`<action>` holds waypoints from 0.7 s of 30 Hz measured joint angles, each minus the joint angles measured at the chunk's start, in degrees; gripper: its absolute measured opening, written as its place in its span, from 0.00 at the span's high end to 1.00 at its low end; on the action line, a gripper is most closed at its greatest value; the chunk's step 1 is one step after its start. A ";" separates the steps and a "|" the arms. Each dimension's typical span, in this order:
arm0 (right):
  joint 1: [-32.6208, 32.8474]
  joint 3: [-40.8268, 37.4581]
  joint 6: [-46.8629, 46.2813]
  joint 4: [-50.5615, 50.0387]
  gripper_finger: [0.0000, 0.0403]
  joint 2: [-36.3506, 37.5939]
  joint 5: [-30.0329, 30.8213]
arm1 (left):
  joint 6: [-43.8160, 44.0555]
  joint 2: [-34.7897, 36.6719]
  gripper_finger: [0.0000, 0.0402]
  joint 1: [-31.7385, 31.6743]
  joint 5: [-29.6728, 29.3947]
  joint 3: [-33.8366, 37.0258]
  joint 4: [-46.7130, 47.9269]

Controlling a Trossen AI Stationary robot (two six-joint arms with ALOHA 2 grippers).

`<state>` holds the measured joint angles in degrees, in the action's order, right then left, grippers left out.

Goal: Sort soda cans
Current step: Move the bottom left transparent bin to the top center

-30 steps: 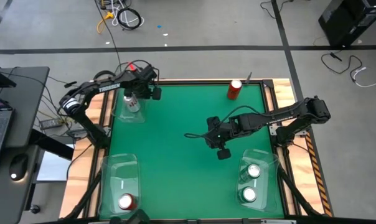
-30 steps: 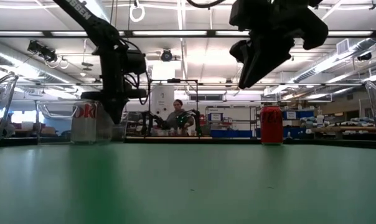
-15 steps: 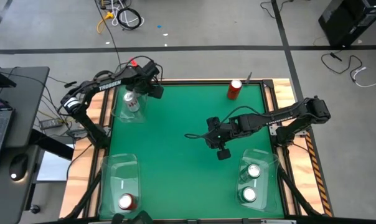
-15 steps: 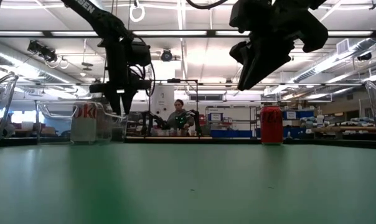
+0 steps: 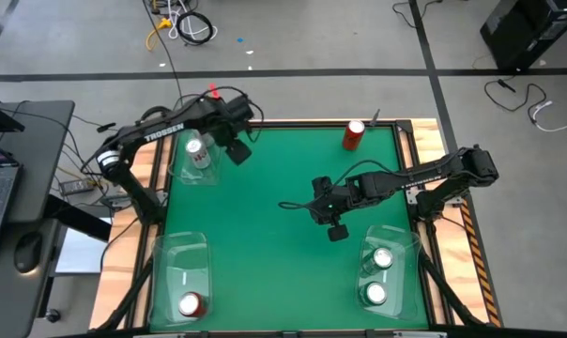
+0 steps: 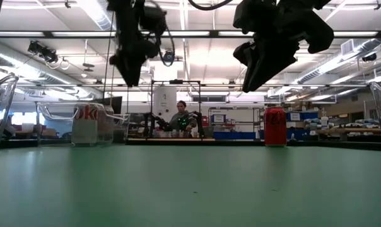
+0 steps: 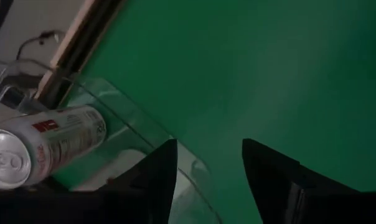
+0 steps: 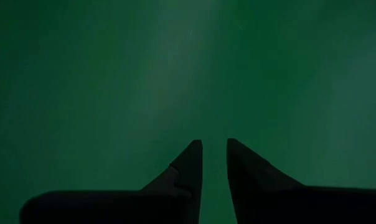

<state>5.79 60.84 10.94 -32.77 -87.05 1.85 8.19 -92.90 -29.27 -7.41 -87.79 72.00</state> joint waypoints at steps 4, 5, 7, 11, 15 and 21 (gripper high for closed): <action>0.01 0.00 -1.93 -2.24 0.85 0.00 -0.02 | -0.66 0.20 0.53 6.88 -0.01 -2.99 9.63; 0.01 0.00 -2.23 -2.79 0.85 0.00 -0.02 | -0.49 0.36 0.53 8.71 -0.07 -2.99 11.44; 0.01 0.00 -2.34 -3.73 0.85 0.00 -0.04 | -0.07 0.91 0.53 12.55 -0.24 -2.51 14.04; 0.01 0.00 -2.86 -4.16 0.85 0.00 -1.43 | 2.50 3.60 0.53 19.06 -0.93 0.89 14.06; 0.01 -0.33 -3.67 -3.64 0.85 0.00 -3.37 | 5.22 9.61 0.58 24.42 -0.96 7.00 10.55; 0.01 -2.71 -5.20 -0.69 0.85 0.00 -4.94 | 14.14 21.92 0.73 29.80 3.14 18.58 6.61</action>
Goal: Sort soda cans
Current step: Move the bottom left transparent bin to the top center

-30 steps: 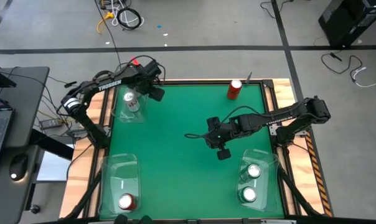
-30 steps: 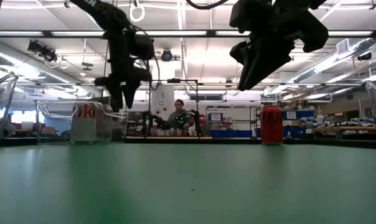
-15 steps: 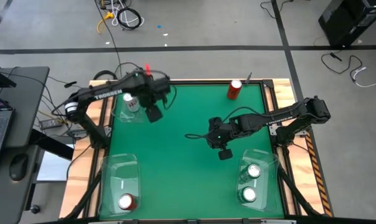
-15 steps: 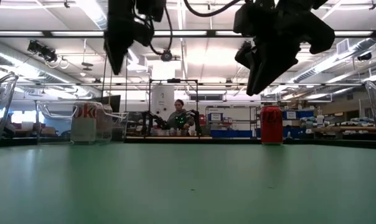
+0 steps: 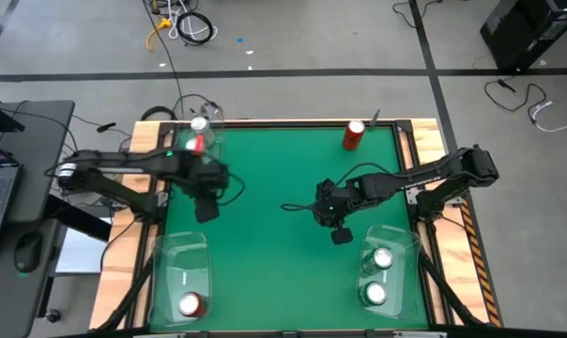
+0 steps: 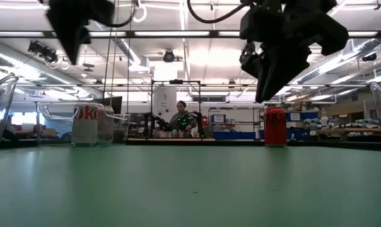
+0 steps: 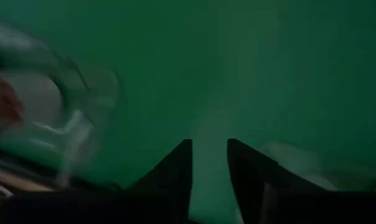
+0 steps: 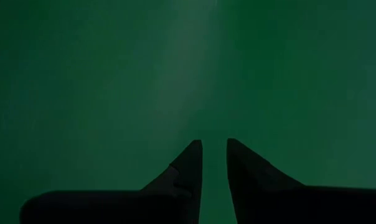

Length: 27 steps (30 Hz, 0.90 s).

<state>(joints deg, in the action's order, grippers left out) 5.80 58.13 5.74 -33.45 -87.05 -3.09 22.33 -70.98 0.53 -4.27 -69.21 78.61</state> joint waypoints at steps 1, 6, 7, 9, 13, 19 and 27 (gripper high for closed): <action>0.00 -0.39 -0.19 0.48 0.85 0.00 0.00 | 1.93 1.54 0.76 0.59 1.05 1.73 0.05; 0.00 -2.07 -0.62 4.89 0.85 0.00 -0.02 | 6.45 6.31 0.88 3.38 9.50 9.54 0.08; 0.00 -2.14 -1.03 5.21 0.85 0.00 -0.04 | 6.71 6.70 0.90 4.00 10.56 10.87 0.02; 0.00 -2.14 -1.37 5.46 0.85 0.00 -0.04 | 6.80 6.88 0.92 5.26 11.97 13.30 -0.12; 0.00 -2.14 -1.75 5.59 0.84 0.01 -0.09 | 6.87 6.86 0.88 7.41 13.40 17.02 -3.61; 0.00 -2.14 -2.44 5.68 0.84 0.02 -0.17 | 6.60 6.81 0.72 9.89 13.75 18.93 -8.59; -0.07 -2.14 -3.23 6.02 0.84 0.02 -1.14 | 7.96 7.01 0.51 10.50 14.62 18.93 -8.05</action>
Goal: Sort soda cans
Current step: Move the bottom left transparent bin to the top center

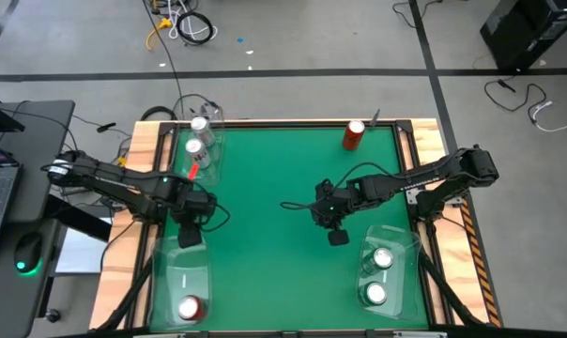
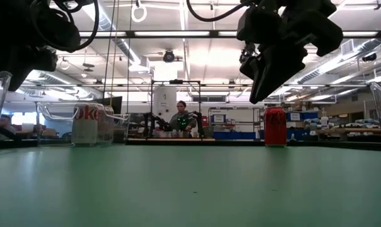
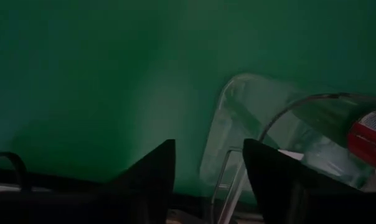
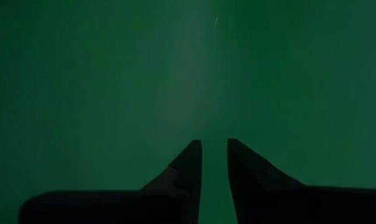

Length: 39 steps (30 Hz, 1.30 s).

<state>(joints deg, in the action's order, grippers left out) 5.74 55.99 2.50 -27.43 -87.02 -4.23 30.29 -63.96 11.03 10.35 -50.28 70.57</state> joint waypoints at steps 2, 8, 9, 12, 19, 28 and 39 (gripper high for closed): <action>0.00 0.00 0.00 -0.03 0.84 0.00 0.00 | 0.02 0.00 0.48 0.00 1.19 0.00 0.20; -0.72 0.00 -0.10 -0.01 0.84 0.00 -0.04 | -0.18 0.00 0.46 0.00 1.91 -2.74 3.92; -0.92 0.00 -0.09 -0.03 0.84 0.00 -0.04 | -0.34 -0.01 0.46 0.00 1.06 -3.46 4.56; -1.50 0.00 -0.51 -0.02 0.84 0.00 -0.04 | -0.61 0.02 0.46 -0.02 0.47 -4.97 4.93; -2.10 0.00 -1.44 -0.03 0.84 0.00 -0.04 | 0.31 -0.15 0.46 1.98 1.63 -3.31 2.27; -2.08 0.00 -0.93 -0.05 0.84 0.00 -0.04 | 3.12 -0.15 0.46 4.75 2.37 0.96 -1.43; -2.14 0.00 0.83 -0.12 0.84 0.00 -0.04 | 1.00 -0.31 0.73 5.95 1.30 5.02 -9.07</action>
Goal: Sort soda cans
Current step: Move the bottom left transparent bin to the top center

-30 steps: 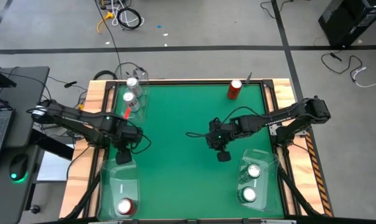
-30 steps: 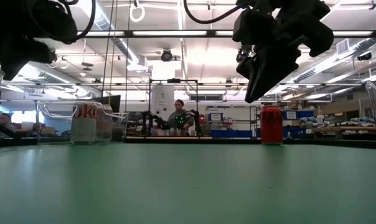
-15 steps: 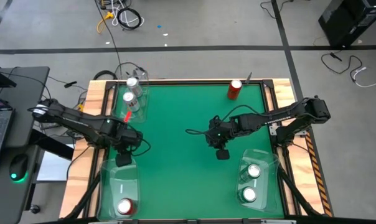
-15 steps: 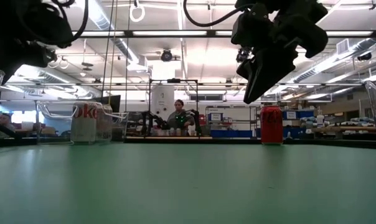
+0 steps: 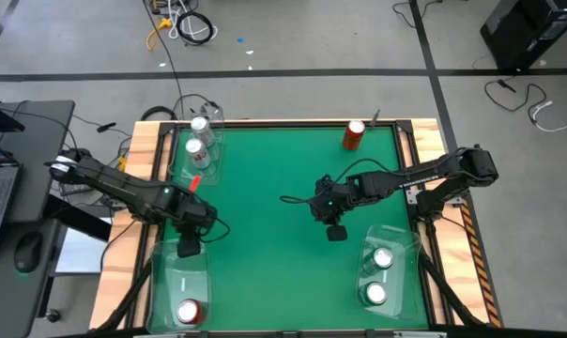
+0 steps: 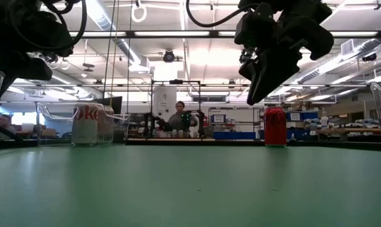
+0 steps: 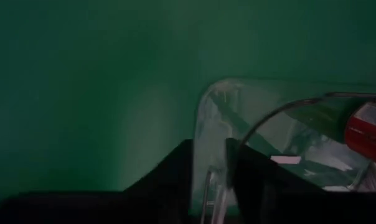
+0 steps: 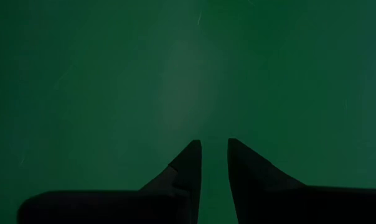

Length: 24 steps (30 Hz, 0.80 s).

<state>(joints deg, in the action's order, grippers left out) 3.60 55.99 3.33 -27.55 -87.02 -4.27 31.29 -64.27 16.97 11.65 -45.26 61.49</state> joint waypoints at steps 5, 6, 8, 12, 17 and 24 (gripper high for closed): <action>-0.02 0.00 0.31 -0.82 0.84 0.00 0.01 | -3.25 -0.29 0.97 -0.59 -2.01 0.08 -1.74; -0.02 0.00 0.31 -1.03 0.84 0.00 0.02 | -3.37 -0.26 0.97 -1.09 -2.54 0.08 -1.95; -0.02 0.00 0.35 -1.29 0.84 0.00 0.02 | -3.63 -0.28 0.97 -2.11 -3.03 0.08 -2.52; -0.03 0.00 0.89 -1.42 0.84 0.00 0.02 | -5.29 -1.39 0.99 -5.16 -4.09 -0.01 -5.75; -0.09 0.00 0.96 -1.76 0.84 0.00 0.02 | -9.70 -5.08 0.99 -9.32 -5.13 -0.08 -11.85; -0.11 -0.02 0.22 -3.10 0.84 1.22 0.07 | -17.90 -6.86 1.00 -11.13 -13.76 -3.75 -11.56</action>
<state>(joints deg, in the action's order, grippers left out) 3.49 55.96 3.56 -30.65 -85.81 -4.21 13.39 -71.13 5.85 -2.11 -49.02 49.94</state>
